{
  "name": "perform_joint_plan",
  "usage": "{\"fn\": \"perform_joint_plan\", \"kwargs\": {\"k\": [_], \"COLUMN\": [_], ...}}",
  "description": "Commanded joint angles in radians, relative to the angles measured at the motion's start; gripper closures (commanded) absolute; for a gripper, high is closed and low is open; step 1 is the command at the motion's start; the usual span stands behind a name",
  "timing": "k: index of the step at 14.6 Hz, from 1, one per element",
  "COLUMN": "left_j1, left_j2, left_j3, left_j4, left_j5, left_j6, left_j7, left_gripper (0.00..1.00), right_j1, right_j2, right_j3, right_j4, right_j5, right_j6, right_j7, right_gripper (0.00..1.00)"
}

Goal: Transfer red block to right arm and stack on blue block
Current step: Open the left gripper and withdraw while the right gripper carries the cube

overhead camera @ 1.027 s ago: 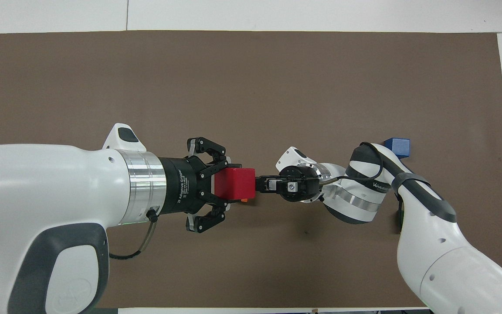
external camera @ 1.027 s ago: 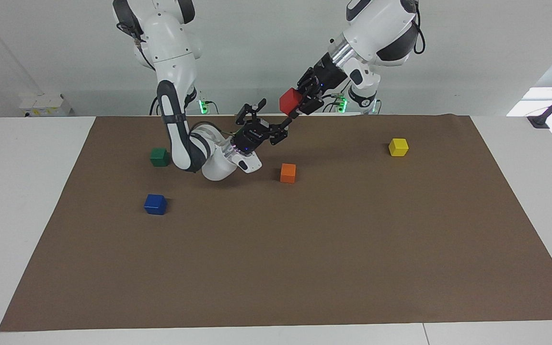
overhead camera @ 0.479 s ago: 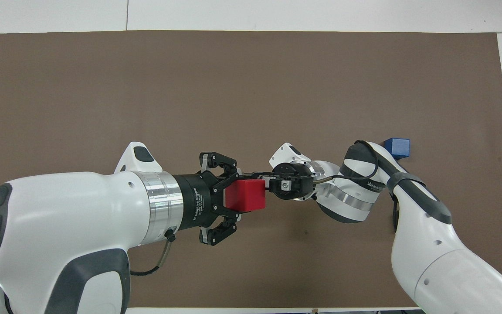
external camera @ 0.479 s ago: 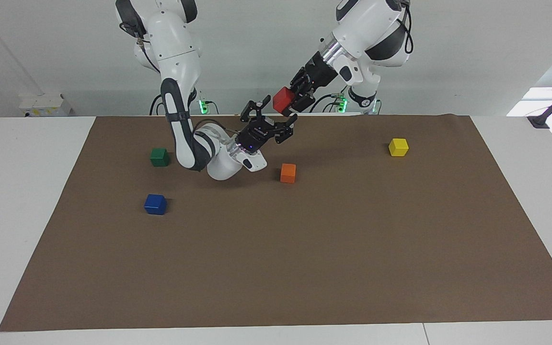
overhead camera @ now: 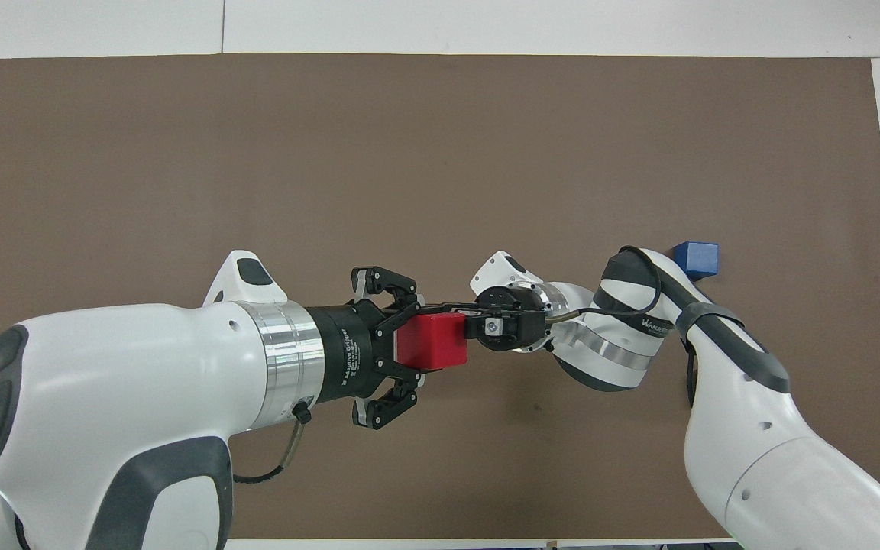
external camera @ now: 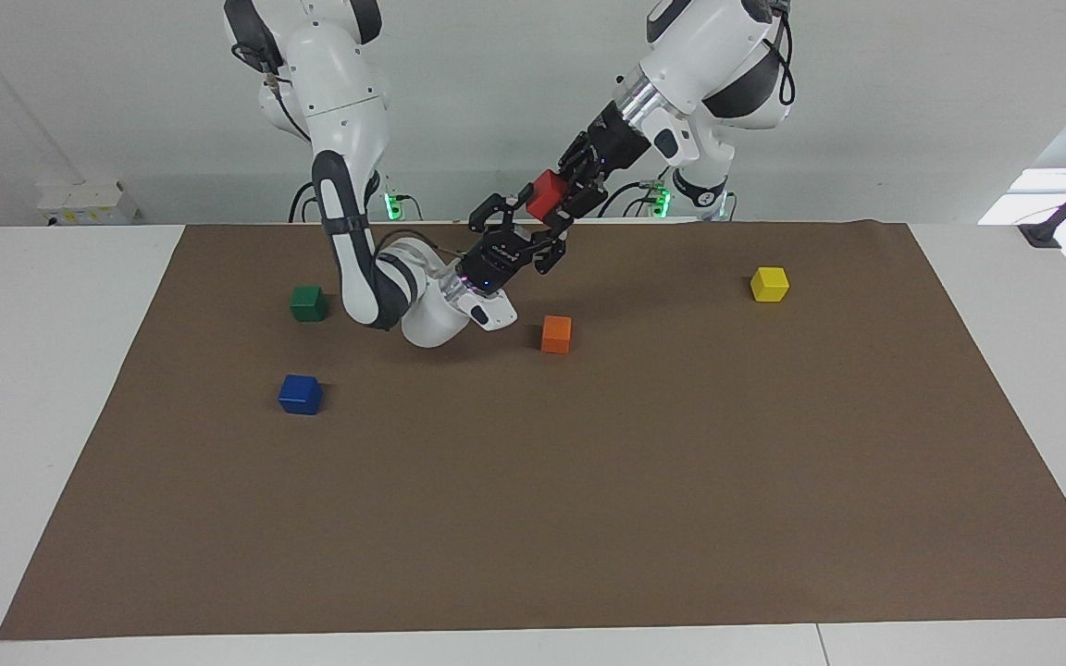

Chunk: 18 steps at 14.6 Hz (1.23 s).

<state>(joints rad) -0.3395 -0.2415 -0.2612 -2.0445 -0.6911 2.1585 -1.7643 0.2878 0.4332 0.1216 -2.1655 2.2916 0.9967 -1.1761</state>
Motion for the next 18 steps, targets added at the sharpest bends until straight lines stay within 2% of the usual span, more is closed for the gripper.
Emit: {"fn": "perform_joint_plan", "kwargs": {"k": [1, 3, 4, 5, 6, 8, 11, 13, 15, 18], "left_j1": [-0.018, -0.016, -0.012, -0.001, 0.02, 0.126, 0.247, 0.313, 0.359, 0.47], "left_j2": [-0.024, -0.024, -0.022, -0.022, -0.028, -0.035, -0.036, -0.036, -0.036, -0.022], "left_j3": [0.011, 0.013, 0.013, 0.017, 0.022, 0.025, 0.025, 0.025, 0.025, 0.027], "left_j4": [-0.028, -0.028, -0.023, -0.019, -0.013, 0.022, 0.038, 0.037, 0.03, 0.029], "left_j5": [-0.025, -0.022, -0.021, -0.021, -0.012, -0.005, -0.001, 0.056, 0.166, 0.205], "left_j6": [0.026, 0.027, 0.026, 0.021, 0.006, -0.07, -0.144, -0.175, -0.177, -0.178], "left_j7": [-0.009, 0.005, 0.0, -0.01, -0.003, 0.04, 0.253, 0.359, 0.44, 0.656], "left_gripper": [1.0, 0.97, 0.05, 0.0, 0.0, 0.0, 0.0, 0.0, 0.0, 0.0], "right_j1": [0.005, 0.008, 0.008, 0.008, 0.004, 0.001, -0.002, -0.021, -0.044, -0.068], "right_j2": [-0.002, -0.004, -0.005, -0.005, -0.007, -0.01, -0.023, -0.063, -0.115, -0.195], "right_j3": [0.004, 0.004, 0.004, 0.004, 0.004, 0.003, 0.003, 0.0, 0.0, -0.003], "right_j4": [0.007, 0.007, 0.007, 0.007, 0.009, 0.01, 0.009, 0.006, 0.021, 0.064], "right_j5": [0.017, 0.016, 0.016, 0.014, 0.006, 0.005, 0.005, -0.01, -0.061, -0.174], "right_j6": [0.033, 0.034, 0.04, 0.043, 0.045, 0.048, 0.06, 0.168, 0.325, 0.566], "right_j7": [-0.03, -0.03, -0.031, -0.033, -0.031, -0.031, -0.025, 0.022, 0.091, 0.153], "right_gripper": [1.0, 1.0, 1.0, 1.0, 1.0, 1.0, 1.0, 1.0, 1.0, 1.0]}}
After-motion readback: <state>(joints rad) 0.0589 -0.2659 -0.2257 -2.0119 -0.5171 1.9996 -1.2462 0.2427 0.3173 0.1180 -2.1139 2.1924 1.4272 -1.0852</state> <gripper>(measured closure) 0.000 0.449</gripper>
